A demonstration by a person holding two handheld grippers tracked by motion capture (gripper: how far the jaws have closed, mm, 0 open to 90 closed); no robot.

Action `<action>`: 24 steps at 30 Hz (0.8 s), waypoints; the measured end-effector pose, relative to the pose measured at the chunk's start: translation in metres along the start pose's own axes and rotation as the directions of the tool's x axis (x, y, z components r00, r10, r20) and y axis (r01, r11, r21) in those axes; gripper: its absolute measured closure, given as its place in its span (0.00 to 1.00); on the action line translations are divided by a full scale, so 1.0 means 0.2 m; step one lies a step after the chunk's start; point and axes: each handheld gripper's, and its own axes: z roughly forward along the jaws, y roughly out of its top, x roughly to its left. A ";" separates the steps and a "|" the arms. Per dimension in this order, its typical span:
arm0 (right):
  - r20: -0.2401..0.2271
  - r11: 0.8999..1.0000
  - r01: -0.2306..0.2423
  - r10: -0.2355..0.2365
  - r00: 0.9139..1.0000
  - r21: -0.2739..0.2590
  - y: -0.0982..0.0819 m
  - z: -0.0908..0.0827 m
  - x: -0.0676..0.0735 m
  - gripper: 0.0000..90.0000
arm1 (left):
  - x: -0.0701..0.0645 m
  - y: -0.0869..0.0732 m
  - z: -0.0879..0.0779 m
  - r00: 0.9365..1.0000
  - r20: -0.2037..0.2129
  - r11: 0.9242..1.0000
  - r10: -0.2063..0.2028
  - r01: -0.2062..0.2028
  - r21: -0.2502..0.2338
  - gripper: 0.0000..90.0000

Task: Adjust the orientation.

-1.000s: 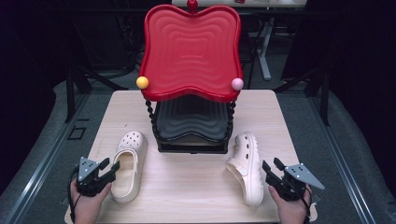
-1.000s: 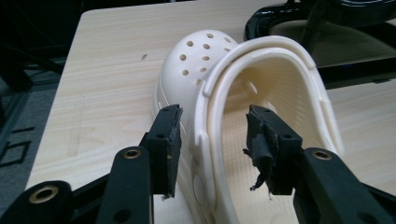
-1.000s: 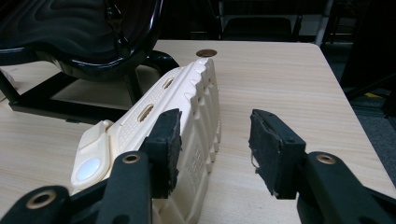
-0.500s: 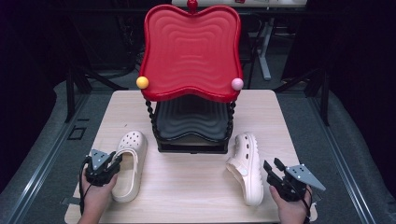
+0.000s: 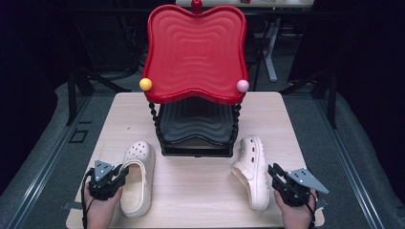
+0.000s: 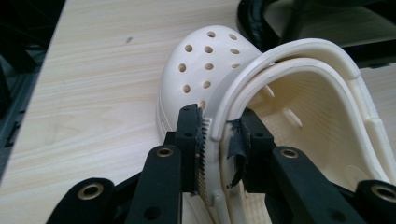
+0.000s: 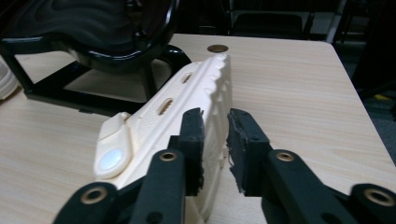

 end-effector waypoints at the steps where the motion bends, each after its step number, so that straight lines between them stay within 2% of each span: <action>1: -0.003 1.000 0.015 -0.015 1.000 0.001 0.00 0.00 0.01 0.87 | -0.02 0.00 -0.01 1.000 0.006 1.000 0.010 -0.010 0.005 0.82; 5: -0.010 0.999 0.049 -0.049 0.999 0.002 0.01 -0.01 0.05 0.92 | -0.07 -0.01 -0.02 0.999 0.004 0.999 0.043 -0.043 0.012 0.82; 6: -0.021 0.997 0.075 -0.074 0.997 0.011 0.02 0.00 0.07 0.96 | -0.08 -0.01 -0.02 0.998 -0.003 0.998 0.057 -0.057 0.015 0.82; 8: -0.024 0.997 0.082 -0.081 0.996 0.011 0.02 0.00 0.08 0.97 | -0.08 -0.01 -0.01 0.998 -0.002 0.998 0.055 -0.055 0.013 0.82; 11: -0.019 0.990 0.132 -0.132 0.991 0.040 0.02 0.02 0.11 1.00 | -0.08 -0.02 -0.01 0.999 -0.004 0.999 0.054 -0.054 -0.005 0.82; 13: -0.022 0.989 0.139 -0.138 0.990 0.041 0.03 0.03 0.13 1.00 | -0.08 -0.03 -0.01 0.998 0.006 0.998 0.063 -0.063 -0.017 0.81; 15: -0.035 0.986 0.155 -0.153 0.988 0.060 0.03 0.04 0.15 1.00 | -0.08 -0.03 -0.01 0.997 0.009 0.997 0.075 -0.075 -0.026 0.81; 16: -0.039 0.981 0.180 -0.177 0.983 0.068 0.02 0.06 0.17 1.00 | -0.07 -0.04 -0.01 0.998 0.021 0.998 0.064 -0.063 -0.031 0.79; 17: -0.039 0.981 0.180 -0.177 0.983 0.068 0.02 0.06 0.17 1.00 | -0.07 -0.04 -0.01 0.998 0.021 0.998 0.064 -0.063 -0.031 0.78; 18: -0.034 0.971 0.218 -0.215 0.976 0.097 0.01 0.07 0.19 1.00 | -0.07 -0.04 -0.01 0.998 0.043 0.998 0.051 -0.050 -0.043 0.76; 22: -0.018 0.967 0.234 -0.233 0.972 0.099 0.02 0.07 0.20 1.00 | -0.06 -0.05 -0.02 0.997 0.053 0.997 0.059 -0.056 -0.054 0.74; 24: -0.024 0.972 0.214 -0.213 0.977 0.100 0.02 0.07 0.19 0.99 | -0.05 -0.05 -0.02 0.997 0.054 0.997 0.050 -0.047 -0.061 0.70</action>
